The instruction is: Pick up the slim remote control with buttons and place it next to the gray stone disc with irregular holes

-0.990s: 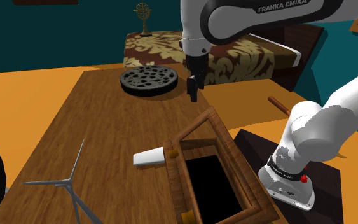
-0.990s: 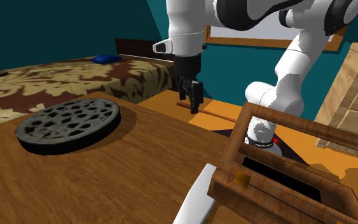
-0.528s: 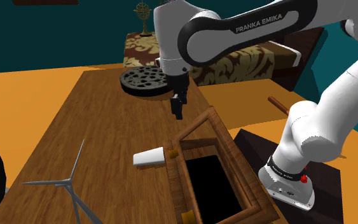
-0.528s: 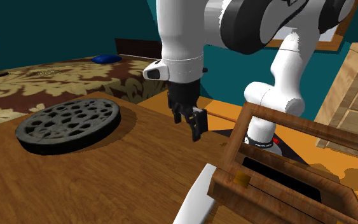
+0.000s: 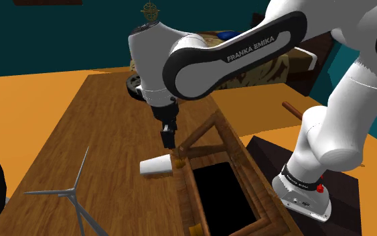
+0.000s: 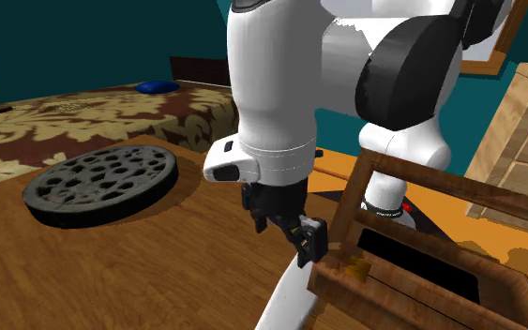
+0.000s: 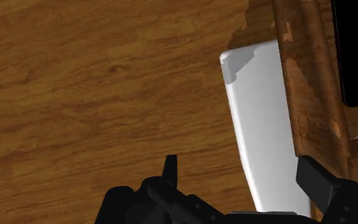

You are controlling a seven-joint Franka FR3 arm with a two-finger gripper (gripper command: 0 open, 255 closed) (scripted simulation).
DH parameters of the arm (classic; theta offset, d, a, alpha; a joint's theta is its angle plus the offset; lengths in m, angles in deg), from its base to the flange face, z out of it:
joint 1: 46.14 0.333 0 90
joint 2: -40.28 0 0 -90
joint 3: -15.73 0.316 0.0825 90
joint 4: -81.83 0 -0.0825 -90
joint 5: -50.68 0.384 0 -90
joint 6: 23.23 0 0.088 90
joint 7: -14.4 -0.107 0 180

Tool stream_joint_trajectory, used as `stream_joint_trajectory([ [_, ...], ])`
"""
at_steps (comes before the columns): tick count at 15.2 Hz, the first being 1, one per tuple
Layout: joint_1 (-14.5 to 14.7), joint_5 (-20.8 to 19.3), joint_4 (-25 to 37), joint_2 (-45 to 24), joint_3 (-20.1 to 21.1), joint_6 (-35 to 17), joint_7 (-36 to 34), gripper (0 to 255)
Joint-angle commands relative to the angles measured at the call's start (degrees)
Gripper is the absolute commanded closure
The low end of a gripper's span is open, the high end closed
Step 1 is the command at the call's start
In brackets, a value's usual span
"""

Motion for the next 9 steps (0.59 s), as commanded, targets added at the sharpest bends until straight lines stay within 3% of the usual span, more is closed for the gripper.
stream_joint_trajectory([
  [1, 1.45, -0.56, 1.7, -3.25, 1.57, -0.2, 0.44, 0],
  [4, 2.86, -1.39, 3.46, -6.14, 2.84, -0.75, 0.73, 0],
  [9, 2.82, -1.63, 0.11, -6.63, 2.79, -4.56, 0.56, 0],
])
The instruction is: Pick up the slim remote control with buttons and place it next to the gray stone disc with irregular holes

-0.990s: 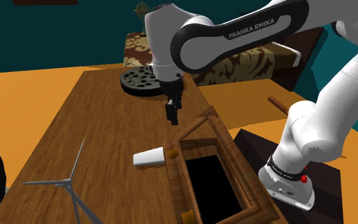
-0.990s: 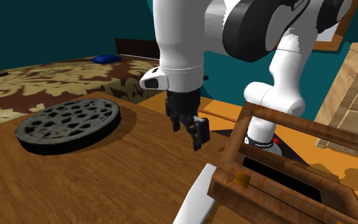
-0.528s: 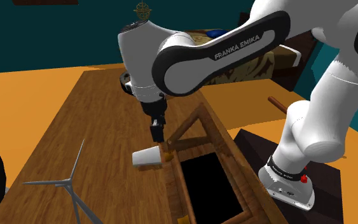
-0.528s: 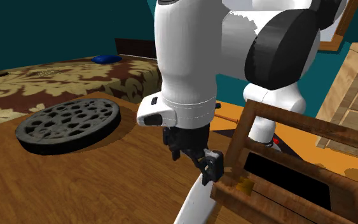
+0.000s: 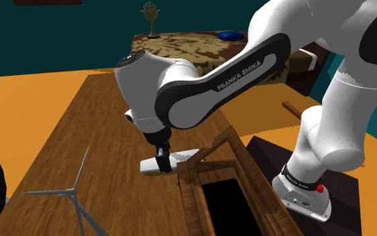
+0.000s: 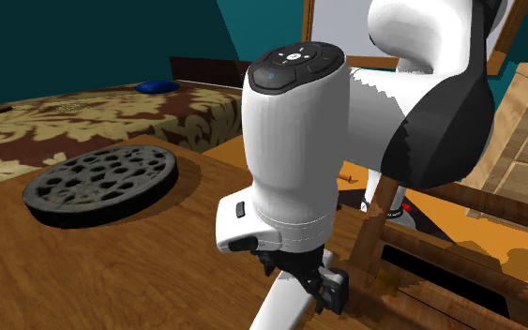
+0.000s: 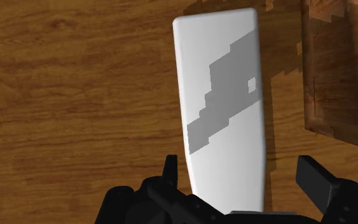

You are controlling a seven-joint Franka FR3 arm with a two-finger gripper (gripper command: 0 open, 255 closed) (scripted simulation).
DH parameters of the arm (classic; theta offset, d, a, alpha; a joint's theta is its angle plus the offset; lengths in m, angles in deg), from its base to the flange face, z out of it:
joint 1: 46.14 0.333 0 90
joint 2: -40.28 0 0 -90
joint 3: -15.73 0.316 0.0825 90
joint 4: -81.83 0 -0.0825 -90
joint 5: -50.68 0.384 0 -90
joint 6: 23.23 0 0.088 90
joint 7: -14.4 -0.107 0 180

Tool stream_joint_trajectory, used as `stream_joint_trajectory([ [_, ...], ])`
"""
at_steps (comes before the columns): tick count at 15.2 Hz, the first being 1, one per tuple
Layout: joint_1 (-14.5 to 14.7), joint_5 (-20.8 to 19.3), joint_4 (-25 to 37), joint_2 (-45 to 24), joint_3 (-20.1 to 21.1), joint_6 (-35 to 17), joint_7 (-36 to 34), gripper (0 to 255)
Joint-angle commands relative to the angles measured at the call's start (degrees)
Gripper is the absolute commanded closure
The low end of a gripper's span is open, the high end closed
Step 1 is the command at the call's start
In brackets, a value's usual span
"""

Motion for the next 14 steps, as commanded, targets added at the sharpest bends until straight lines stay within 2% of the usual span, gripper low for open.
stream_joint_trajectory([
  [1, 0.02, -0.06, -1.45, -0.11, 0.01, -1.56, -0.09, 0],
  [2, 0.01, -0.17, -2.42, -0.35, 0.0, -2.76, -0.17, 0],
  [10, 0.01, -0.17, -2.41, -0.35, 0.0, -2.75, -0.17, 0],
  [11, 0.01, -0.17, -2.41, -0.35, 0.0, -2.75, -0.17, 255],
  [14, 0.01, -0.17, -2.41, -0.35, 0.0, -2.75, -0.17, 255],
])
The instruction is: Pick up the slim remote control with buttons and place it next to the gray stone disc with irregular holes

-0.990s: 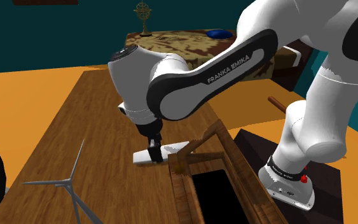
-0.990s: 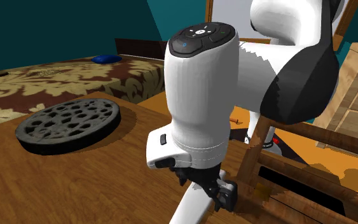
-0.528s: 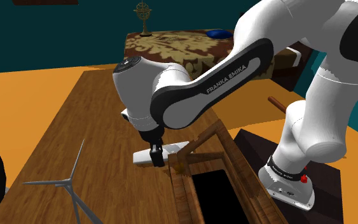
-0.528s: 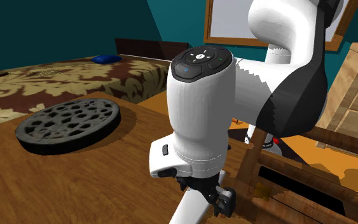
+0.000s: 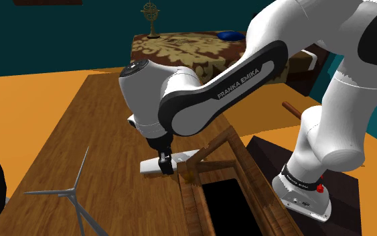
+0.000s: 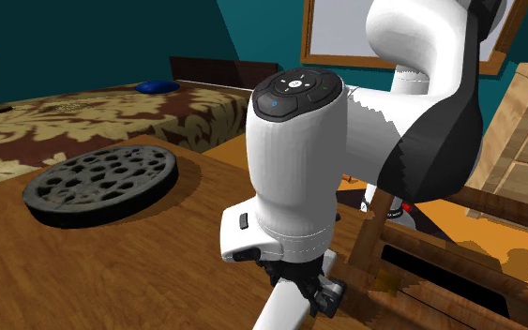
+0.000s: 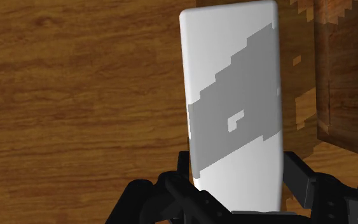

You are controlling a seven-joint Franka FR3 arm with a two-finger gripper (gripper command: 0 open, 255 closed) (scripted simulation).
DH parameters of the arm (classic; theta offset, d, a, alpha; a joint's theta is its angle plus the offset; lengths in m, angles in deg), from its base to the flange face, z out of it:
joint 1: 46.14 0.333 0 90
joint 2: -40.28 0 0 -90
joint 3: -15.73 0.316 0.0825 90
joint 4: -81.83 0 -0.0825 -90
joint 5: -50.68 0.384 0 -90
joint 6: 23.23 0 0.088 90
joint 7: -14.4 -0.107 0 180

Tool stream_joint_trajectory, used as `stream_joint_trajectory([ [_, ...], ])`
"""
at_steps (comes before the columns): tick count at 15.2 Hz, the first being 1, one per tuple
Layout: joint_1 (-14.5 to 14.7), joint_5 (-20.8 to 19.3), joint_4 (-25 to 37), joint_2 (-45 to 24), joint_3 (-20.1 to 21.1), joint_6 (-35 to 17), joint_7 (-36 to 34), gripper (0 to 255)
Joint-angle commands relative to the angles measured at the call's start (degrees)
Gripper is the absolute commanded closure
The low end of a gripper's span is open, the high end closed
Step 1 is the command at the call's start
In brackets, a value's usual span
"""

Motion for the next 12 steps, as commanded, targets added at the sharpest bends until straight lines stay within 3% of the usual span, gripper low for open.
stream_joint_trajectory([
  [1, 0.0, 0.0, 0.01, 0.01, 0.0, 0.0, 0.0, 255],
  [6, 0.0, 0.0, 0.0, 0.0, 0.0, -0.01, 0.0, 255],
  [12, -0.09, 0.64, 2.87, 1.65, -0.02, 4.39, 0.56, 255],
])
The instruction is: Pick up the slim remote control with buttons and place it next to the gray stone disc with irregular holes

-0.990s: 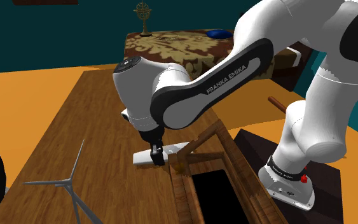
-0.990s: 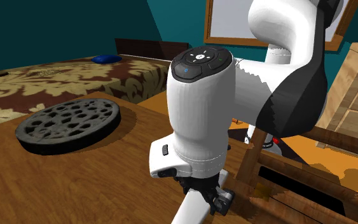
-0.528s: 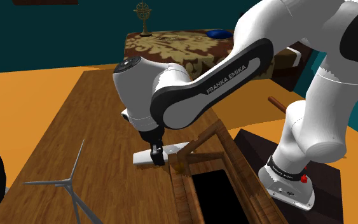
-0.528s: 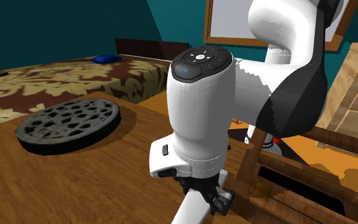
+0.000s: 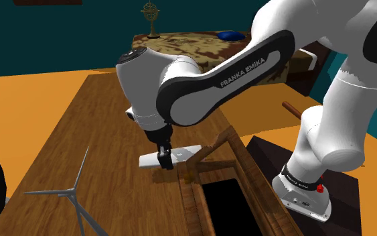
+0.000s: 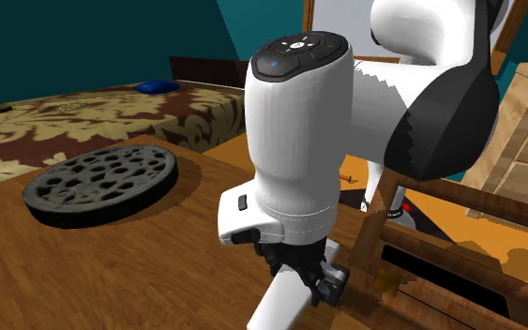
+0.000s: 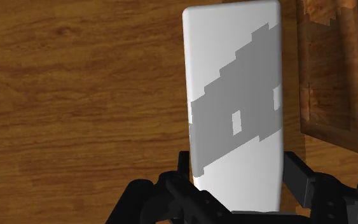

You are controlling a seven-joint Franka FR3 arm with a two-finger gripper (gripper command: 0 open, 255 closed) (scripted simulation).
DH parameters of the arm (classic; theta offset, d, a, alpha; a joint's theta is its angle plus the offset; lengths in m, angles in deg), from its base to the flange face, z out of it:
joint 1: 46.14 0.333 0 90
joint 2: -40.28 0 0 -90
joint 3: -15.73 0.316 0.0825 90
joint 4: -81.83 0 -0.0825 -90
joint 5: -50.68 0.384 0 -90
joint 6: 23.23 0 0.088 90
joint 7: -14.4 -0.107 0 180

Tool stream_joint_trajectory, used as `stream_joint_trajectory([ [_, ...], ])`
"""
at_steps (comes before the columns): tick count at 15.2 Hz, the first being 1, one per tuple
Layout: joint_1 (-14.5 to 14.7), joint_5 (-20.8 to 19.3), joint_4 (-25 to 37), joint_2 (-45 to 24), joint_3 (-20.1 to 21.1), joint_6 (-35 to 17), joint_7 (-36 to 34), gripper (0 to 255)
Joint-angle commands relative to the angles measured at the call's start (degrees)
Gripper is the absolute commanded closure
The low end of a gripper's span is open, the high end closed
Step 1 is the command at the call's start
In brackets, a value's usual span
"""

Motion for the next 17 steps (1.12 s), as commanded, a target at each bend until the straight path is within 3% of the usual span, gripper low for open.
stream_joint_trajectory([
  [1, 0.01, 0.16, 1.17, 0.43, 0.02, 1.58, 0.08, 255],
  [17, -0.1, 0.88, 11.14, 2.41, -0.08, 13.39, 0.88, 255],
])
